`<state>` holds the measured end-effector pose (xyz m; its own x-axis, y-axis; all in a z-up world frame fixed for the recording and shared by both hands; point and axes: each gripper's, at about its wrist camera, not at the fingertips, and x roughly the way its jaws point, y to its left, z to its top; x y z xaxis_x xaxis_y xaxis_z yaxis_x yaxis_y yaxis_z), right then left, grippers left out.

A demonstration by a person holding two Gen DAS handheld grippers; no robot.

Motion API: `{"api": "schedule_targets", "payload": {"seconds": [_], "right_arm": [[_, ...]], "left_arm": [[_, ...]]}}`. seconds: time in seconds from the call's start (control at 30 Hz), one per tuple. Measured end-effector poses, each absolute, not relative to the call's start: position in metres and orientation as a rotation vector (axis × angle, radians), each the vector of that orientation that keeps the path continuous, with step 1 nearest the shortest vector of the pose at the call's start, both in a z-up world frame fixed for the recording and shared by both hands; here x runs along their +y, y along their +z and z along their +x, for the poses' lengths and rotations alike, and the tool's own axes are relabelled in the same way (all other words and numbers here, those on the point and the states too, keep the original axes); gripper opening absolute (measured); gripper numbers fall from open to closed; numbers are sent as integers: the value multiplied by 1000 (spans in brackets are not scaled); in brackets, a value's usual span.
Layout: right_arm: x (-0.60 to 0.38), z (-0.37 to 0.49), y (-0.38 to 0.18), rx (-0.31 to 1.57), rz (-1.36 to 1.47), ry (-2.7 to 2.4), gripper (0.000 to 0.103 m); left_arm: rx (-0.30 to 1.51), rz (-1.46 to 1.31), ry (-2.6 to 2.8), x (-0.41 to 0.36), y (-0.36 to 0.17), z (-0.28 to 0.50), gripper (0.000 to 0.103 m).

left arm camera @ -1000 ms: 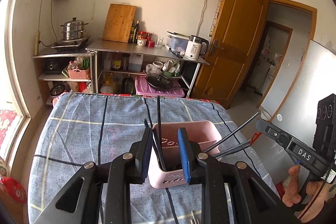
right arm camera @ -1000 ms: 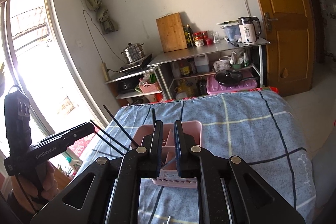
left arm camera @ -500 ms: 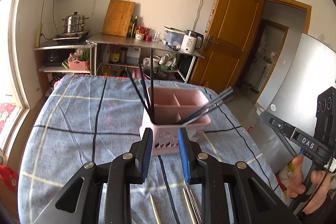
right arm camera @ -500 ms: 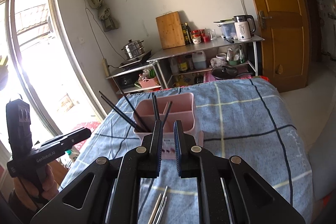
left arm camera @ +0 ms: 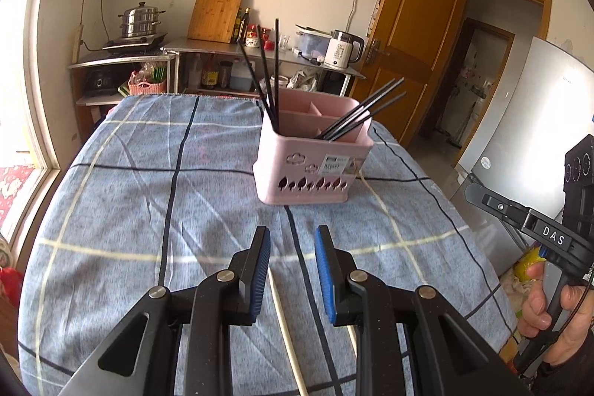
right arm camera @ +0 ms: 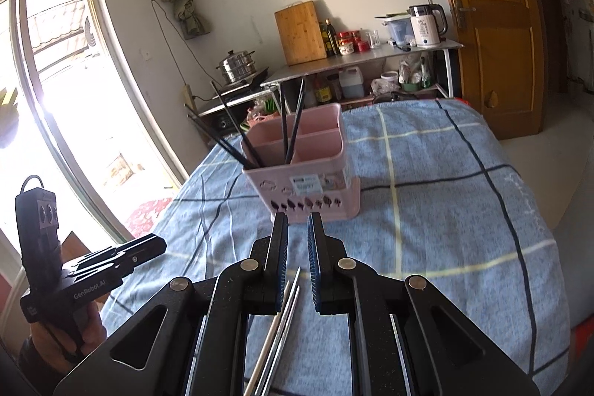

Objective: Organize utensils
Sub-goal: 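Move both tools back down to the wooden and metal chopsticks, then close the left tool on a wooden chopstick while the right tool grasps another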

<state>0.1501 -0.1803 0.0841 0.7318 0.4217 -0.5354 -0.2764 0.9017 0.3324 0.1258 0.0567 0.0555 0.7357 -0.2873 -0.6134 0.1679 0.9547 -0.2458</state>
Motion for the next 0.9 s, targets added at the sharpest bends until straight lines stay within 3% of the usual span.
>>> {"api": "schedule_targets", "payload": {"seconds": [0.9], "right_arm": [[-140,146,19,829,209,473,11]], "left_arm": [[945,-167,-223,35,-43,149,24]]}}
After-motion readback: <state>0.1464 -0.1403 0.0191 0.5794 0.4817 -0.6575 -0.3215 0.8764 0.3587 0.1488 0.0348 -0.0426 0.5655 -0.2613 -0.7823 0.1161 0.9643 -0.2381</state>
